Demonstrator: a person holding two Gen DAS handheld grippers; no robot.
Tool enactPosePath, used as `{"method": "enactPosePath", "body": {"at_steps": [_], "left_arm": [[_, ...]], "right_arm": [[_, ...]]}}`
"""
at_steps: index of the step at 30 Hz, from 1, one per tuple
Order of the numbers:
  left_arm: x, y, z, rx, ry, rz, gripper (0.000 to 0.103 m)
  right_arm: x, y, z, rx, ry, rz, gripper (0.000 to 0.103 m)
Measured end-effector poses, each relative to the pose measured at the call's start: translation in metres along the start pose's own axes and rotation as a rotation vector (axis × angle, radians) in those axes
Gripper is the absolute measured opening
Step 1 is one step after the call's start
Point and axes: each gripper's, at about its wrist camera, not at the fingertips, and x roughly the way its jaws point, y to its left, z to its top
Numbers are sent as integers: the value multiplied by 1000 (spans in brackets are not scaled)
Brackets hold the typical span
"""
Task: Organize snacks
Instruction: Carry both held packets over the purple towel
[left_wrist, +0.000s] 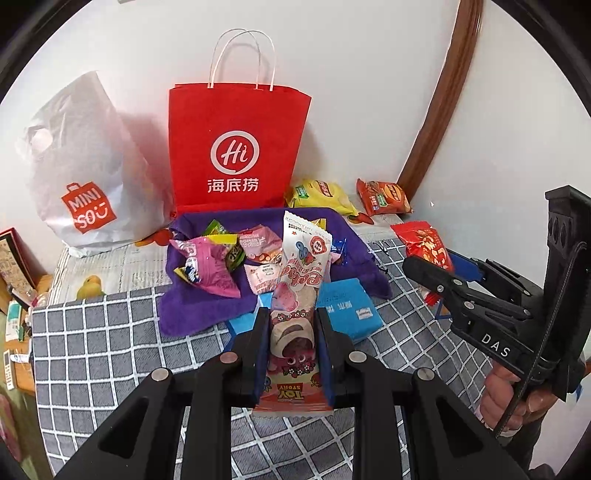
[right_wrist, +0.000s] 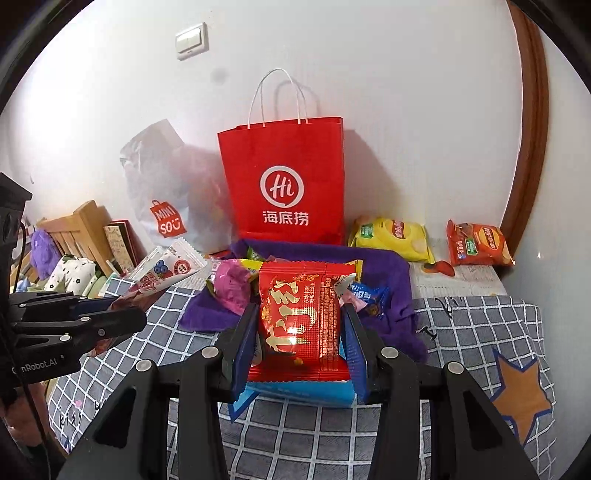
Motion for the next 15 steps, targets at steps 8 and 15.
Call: {"method": "enactPosePath", "body": {"at_steps": [8,15], "left_arm": [[10,2,26,4,-3,8,22],[24,9,47,-20,-15,3,22]], "right_arm": [[15,-18,23,32,8,-12,44],[36,-27,43,37,36,-13,44]]}}
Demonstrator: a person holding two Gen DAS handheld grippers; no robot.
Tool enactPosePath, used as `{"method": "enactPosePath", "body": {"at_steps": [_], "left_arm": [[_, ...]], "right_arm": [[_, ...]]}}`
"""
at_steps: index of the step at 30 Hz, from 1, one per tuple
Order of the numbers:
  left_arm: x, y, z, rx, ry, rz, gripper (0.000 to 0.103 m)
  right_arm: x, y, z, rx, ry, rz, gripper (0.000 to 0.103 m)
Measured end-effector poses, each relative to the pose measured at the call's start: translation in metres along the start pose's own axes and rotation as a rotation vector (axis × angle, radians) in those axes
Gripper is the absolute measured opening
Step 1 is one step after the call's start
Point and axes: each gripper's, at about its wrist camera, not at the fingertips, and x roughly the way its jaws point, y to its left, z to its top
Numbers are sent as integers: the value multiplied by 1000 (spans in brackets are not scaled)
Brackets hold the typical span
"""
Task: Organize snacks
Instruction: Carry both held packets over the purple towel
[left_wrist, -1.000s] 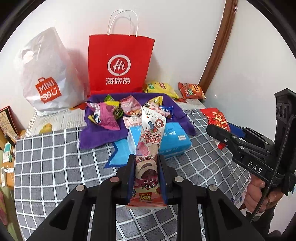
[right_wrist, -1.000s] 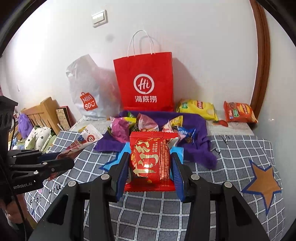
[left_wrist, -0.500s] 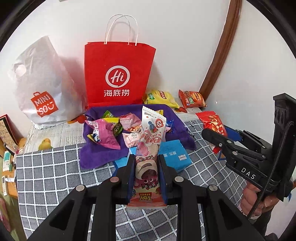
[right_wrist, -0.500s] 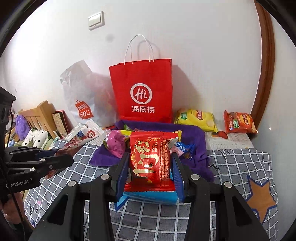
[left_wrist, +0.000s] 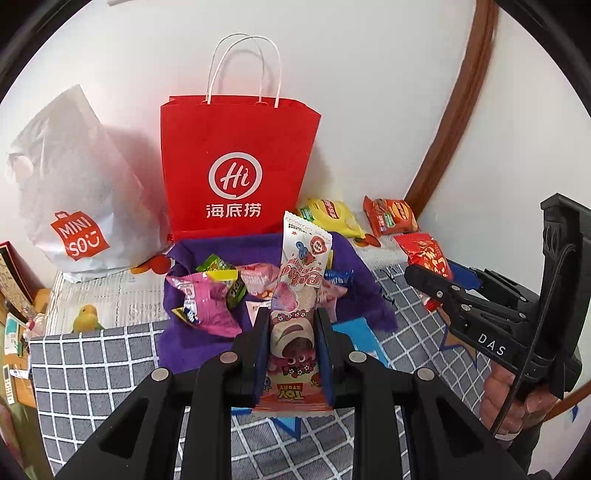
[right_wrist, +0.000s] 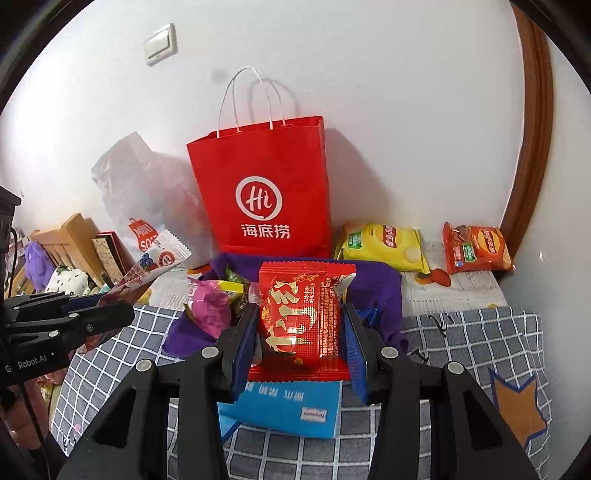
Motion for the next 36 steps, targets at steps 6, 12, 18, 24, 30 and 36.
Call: {"method": "enactPosePath", "body": {"at_steps": [6,12,18,24,30,36], "left_arm": [[17,4,15,-9,8,3,22],[34,15,32,-20,4,14,22],[59,33,46,-66,30,38,22],[80,45,61,-93,35,40,22],[122,57,57,-112,102,39,22],[153,68,50,-133,165,44,22]], "right_arm": [[16,-6,16,-9,6,-5,44],[36,-13,30,-2,12,-1,44],[60,-23,39,10,26,14,44],[88,-36,44,30,56,33,44],[126,-45,37,26,121,26,44],[156,-60,29,23,195,11,44]]}}
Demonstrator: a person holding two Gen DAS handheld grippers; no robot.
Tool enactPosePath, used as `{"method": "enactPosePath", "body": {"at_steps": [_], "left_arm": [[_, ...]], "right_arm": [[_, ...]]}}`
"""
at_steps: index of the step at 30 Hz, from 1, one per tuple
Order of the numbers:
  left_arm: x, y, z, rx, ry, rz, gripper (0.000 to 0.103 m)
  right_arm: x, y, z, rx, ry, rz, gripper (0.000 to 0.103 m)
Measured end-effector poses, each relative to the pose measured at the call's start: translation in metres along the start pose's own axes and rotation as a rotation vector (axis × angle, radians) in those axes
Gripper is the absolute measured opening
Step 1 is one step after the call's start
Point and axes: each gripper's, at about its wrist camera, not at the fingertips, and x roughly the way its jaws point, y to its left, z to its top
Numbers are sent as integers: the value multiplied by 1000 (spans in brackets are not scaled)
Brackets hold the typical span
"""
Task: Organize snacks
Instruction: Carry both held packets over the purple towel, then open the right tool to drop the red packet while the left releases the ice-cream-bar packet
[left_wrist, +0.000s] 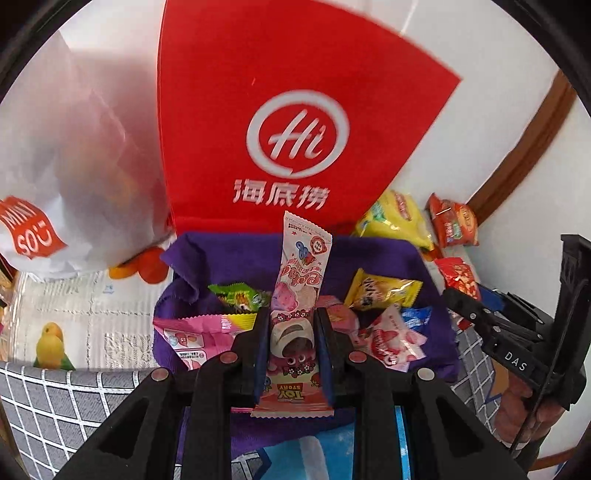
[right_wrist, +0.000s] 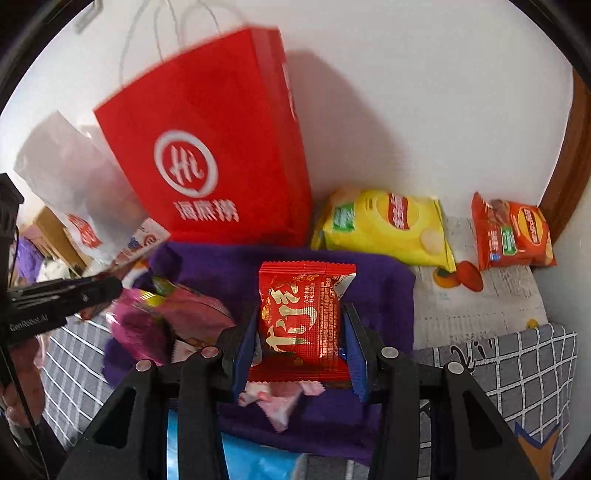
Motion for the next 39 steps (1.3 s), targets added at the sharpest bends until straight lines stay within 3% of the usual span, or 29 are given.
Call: {"method": "enactPosePath", "body": {"at_steps": [15,34,39], "left_arm": [[37,4,-10,14,80,22,22],[48,-6,-14,39,112,-24,22],[44,-4,-13,28,98,-15,23]], "right_arm": [[40,-22,-9,9,108,-41,44],[43,-14,-13,-29,107,-52,45],[30,-8,-11,-44,60,-30,58]]}}
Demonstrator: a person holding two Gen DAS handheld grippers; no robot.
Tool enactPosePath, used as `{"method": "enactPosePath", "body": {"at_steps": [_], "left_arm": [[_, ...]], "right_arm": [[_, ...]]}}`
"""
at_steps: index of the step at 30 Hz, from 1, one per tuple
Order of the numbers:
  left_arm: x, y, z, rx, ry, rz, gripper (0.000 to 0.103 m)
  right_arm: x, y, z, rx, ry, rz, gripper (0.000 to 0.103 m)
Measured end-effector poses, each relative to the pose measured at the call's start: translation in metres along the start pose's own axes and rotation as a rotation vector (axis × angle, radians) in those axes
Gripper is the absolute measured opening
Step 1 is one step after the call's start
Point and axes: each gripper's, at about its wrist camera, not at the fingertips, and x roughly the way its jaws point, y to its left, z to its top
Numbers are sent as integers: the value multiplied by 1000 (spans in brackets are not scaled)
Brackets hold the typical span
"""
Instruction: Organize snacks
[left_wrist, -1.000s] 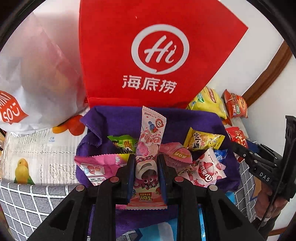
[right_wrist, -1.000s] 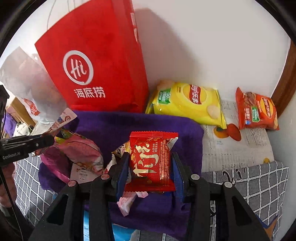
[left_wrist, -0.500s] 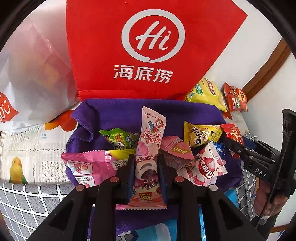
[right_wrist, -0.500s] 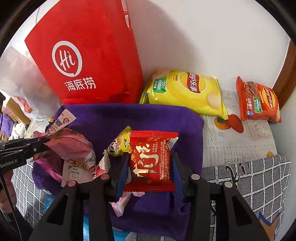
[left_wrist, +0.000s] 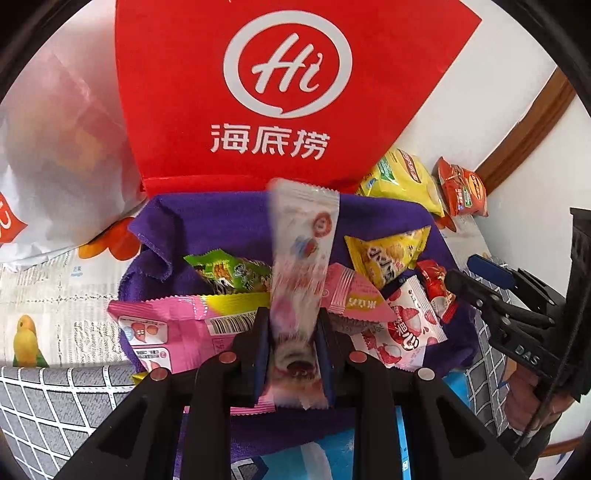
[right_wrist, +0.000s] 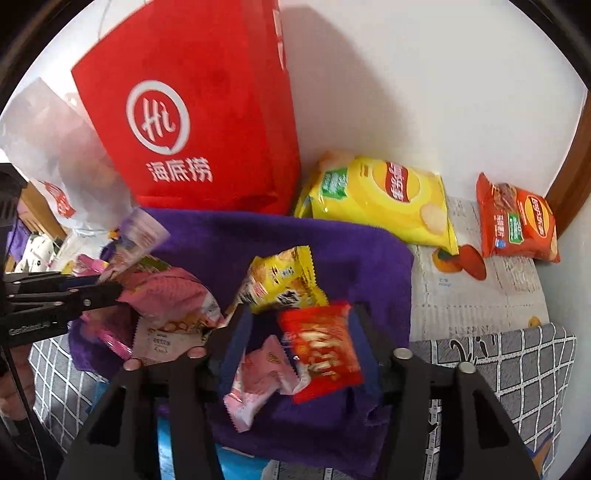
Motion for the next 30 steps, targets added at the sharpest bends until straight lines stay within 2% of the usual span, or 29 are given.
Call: {"method": "enactPosePath", "body": {"at_steps": [3,7,13,18,23,30], "left_arm": [[-2,-3,0,-2,8,-1,28],[-12,-5,1,-6,-8,-20,49],[-32,-9,2,4,-48,-22,58],[-49,-18,-2,36,-75,-4,64],[-70,-32,-9,71,-122,25,70],[-114,-53,-22,105,-210,49,80]], "right_arm": [[-5,4,1,-2,-6,17,59],[-12,10,2,0,-21,8,59],[-29,12,4,27,-54,-31,59],[-45,10,1,74,-44,-28,59],[-79,14,-10,100,-77,-66,59],[-126,25,-31,125,-113,-66,59]]}}
